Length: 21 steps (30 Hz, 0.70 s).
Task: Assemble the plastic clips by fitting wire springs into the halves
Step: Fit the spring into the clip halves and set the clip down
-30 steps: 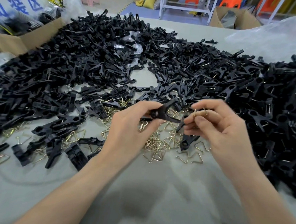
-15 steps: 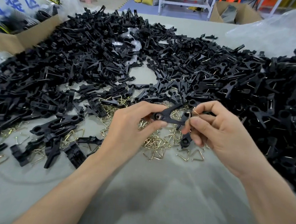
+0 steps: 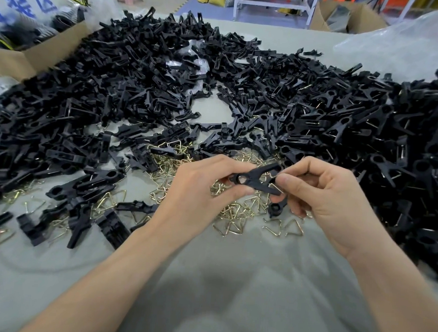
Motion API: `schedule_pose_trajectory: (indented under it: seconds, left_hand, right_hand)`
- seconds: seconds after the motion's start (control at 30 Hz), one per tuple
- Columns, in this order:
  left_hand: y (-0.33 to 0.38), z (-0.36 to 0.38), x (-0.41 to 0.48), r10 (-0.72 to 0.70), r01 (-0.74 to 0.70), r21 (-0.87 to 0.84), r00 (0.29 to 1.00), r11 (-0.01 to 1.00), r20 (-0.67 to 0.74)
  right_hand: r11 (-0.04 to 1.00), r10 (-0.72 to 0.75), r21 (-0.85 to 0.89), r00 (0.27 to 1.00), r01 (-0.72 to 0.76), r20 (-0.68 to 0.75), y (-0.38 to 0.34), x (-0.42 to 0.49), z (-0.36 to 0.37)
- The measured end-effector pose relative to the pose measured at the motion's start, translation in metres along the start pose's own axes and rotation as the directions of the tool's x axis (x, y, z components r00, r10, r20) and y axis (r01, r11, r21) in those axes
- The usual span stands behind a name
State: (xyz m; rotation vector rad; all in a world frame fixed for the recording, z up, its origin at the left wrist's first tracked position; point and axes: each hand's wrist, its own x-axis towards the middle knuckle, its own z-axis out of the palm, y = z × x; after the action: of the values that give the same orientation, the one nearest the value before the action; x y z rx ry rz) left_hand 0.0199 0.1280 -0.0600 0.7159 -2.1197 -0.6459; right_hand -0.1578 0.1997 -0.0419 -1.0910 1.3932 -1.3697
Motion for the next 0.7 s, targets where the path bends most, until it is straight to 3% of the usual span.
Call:
schedule_pose_trajectory:
  seconds: [0.7]
  left_hand:
    - [0.0049,0.0008,-0.0018,0.004,-0.006,0.031,0.999,0.999,0.053]
  right_hand:
    - [0.999,0.041,-0.011,0.996,-0.042,-0.083,0.0049,-0.0013,-0.0003]
